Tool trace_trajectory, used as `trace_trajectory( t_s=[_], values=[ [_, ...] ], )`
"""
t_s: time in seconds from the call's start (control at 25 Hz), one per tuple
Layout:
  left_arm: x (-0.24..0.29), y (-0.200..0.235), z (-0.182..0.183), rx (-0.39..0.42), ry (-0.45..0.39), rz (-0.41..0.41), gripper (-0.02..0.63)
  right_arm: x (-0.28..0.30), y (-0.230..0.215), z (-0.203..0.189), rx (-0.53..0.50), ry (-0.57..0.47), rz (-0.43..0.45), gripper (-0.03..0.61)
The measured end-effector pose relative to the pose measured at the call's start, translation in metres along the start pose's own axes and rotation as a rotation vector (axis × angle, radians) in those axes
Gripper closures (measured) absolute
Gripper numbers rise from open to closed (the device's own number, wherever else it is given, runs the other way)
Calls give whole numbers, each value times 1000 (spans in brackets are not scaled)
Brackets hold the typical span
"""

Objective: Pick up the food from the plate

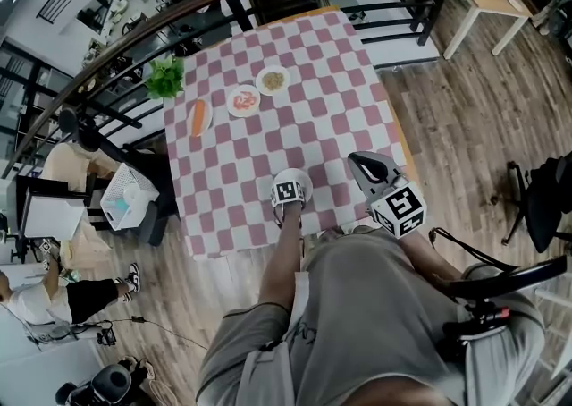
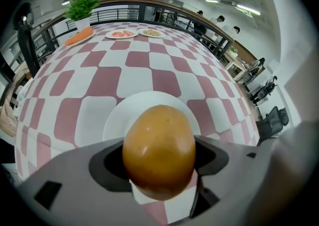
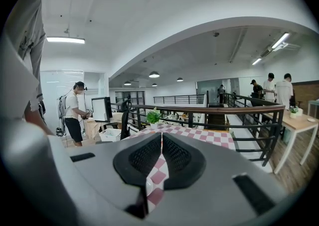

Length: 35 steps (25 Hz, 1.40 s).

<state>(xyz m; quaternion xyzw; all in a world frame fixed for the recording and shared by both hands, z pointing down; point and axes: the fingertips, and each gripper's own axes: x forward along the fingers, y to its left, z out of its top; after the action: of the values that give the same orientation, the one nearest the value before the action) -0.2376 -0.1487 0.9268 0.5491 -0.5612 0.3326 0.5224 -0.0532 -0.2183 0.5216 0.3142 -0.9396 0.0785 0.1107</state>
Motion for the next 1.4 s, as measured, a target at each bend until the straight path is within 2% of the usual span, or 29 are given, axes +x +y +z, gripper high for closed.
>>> trace_trajectory(
  t_s=[0.24,0.36,0.6,0.76,0.84,0.92,1.12,1.28,1.4],
  values=[
    [-3,1,0,0,-52,-13,268,6,5,-6,-1,23,19,561],
    [-3,-1,-1,50,-57,-3,268,8,8,-10,0,35,35,561],
    [-4,-1,-3,114,-9,-10,270,14,16,-13,-5,40,68,561],
    [2,-2,-5,219,-23,-11,268,16,23,-16,-18,50,95,561],
    [-11,6,1,246,-63,14,270,19,28,-17,-34,55,111,561],
    [-25,7,9,237,-115,12,270,22,29,-20,-40,66,120,561],
    [-53,-5,32,223,-278,-56,270,33,32,-26,-27,87,145,561],
    [-91,-30,59,282,-444,-131,270,44,40,-23,-32,88,178,561],
    [-124,-44,71,288,-553,-182,270,52,51,-20,-41,88,211,561]
  ],
)
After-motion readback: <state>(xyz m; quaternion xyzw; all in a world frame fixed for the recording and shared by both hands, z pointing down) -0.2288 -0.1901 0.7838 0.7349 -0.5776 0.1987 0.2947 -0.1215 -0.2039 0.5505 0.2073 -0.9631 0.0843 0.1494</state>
